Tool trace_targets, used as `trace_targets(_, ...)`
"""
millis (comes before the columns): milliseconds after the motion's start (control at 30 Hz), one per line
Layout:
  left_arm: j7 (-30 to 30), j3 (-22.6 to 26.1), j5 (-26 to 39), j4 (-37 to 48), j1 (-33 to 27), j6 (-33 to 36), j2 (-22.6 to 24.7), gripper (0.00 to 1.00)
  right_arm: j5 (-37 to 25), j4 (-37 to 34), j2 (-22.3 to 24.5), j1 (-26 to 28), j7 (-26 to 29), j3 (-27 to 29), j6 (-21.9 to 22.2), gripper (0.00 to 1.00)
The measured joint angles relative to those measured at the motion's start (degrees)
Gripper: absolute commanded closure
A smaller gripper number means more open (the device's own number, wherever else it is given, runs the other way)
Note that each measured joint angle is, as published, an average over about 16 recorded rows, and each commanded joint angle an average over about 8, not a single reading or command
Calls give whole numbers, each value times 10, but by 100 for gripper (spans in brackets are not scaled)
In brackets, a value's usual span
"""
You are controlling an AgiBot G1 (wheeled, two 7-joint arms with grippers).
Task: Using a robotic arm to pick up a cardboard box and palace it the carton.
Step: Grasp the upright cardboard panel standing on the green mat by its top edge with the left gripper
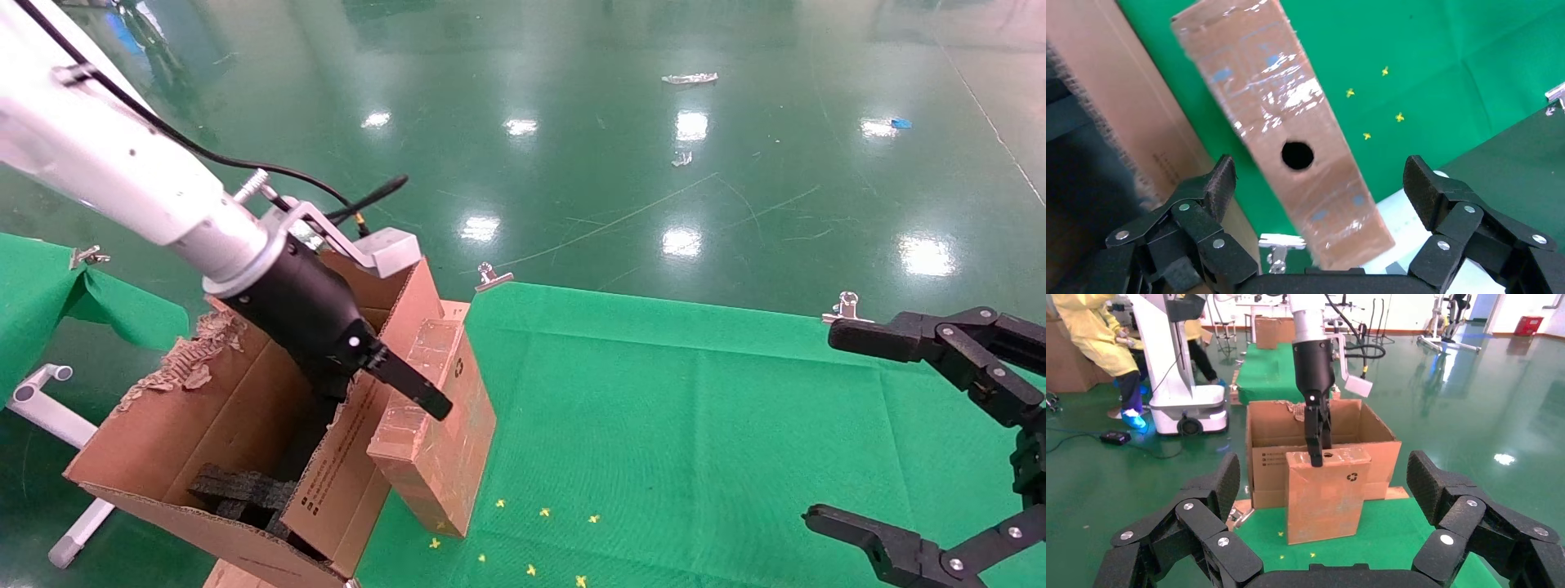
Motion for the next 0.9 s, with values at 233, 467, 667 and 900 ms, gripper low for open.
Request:
trace_targets(233,-14,9,7,11,20,-18,16,82,0,0,0,0,0,0,0,54)
trace_targets(467,-16,14,16,10,29,-27,23,100,0,0,0,0,0,-1,0,100)
trace_targets(667,-21,17,24,-7,25,-31,20,100,1,0,0,0,0,-1,0,100)
trace_targets(900,-35,20,34,-40,19,-37,10,100,1,0,0,0,-1,-1,0,100)
